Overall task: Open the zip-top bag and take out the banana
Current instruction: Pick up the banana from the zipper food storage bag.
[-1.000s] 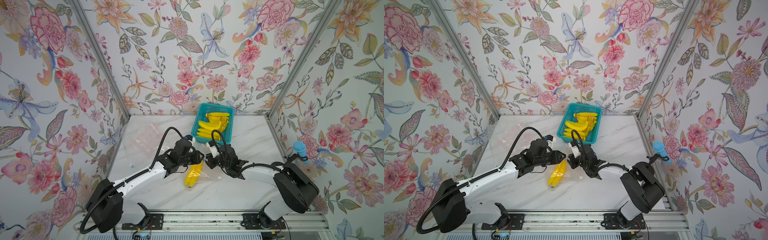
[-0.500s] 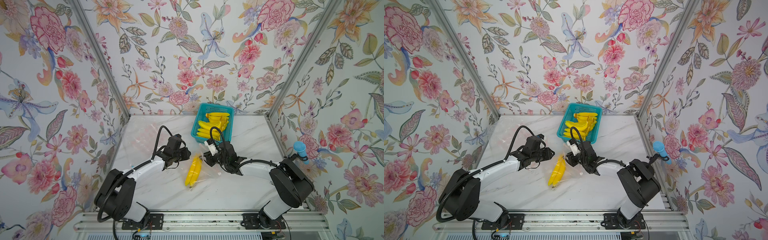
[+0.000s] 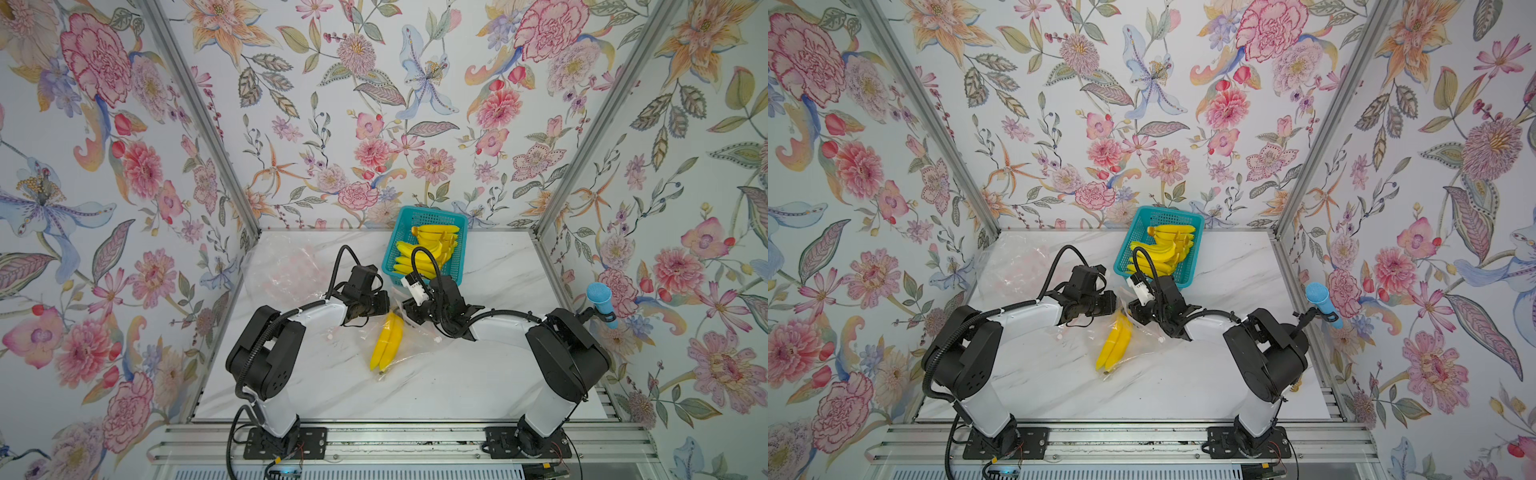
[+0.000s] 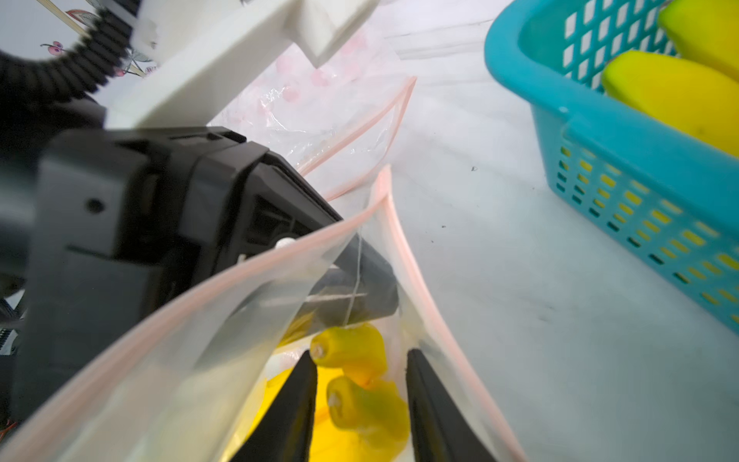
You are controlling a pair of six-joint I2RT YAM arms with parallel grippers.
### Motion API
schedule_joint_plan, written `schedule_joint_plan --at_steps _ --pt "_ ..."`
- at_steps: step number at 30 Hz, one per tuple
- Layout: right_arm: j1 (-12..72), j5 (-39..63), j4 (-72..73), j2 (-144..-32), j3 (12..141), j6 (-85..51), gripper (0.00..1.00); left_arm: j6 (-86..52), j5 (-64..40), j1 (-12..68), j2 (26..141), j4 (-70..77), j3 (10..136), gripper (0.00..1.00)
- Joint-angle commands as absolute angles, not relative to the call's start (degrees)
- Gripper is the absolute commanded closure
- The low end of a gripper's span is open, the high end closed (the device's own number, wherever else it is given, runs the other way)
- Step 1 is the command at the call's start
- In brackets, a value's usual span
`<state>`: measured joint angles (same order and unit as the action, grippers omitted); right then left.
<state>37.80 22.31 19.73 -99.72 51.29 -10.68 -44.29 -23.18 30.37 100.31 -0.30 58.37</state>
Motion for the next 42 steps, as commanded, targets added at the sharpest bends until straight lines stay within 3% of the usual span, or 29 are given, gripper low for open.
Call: schedule_joint_plan --at_steps 1,6,9,12,23,30,36,42 --pt "38.6 22.3 18.2 -101.1 53.0 -9.5 0.65 -43.2 -26.3 30.4 101.3 1.1 59.5 0.77" --pt "38.9 20.4 16.6 -100.4 53.2 -9.4 0.73 -42.8 -26.0 30.2 99.6 0.6 58.1 0.77" --pt "39.0 18.8 15.1 -98.5 52.7 -9.1 0.86 -42.2 -25.4 30.0 98.2 -0.6 57.2 0.77" --pt "39.2 17.0 14.0 -95.3 51.4 -9.2 0.92 -40.8 -24.2 29.7 95.9 -3.0 56.3 0.76" --pt "38.6 8.2 1.4 -81.7 49.2 -5.3 0.92 -42.4 -17.6 29.4 81.5 -6.1 47.8 0.70" --pt "40.2 -13.6 -16.3 -74.5 53.2 4.9 0.91 -46.8 -16.9 29.4 76.7 -3.4 41.7 0.70" --pt "40.4 -30.9 -22.3 -71.7 56.0 10.9 0.90 -48.1 -16.5 29.6 74.8 -3.1 41.0 0.70" --pt "33.6 -28.0 -24.6 -66.6 60.8 11.4 0.89 -47.9 -16.0 29.6 72.2 -5.4 42.7 0.69"
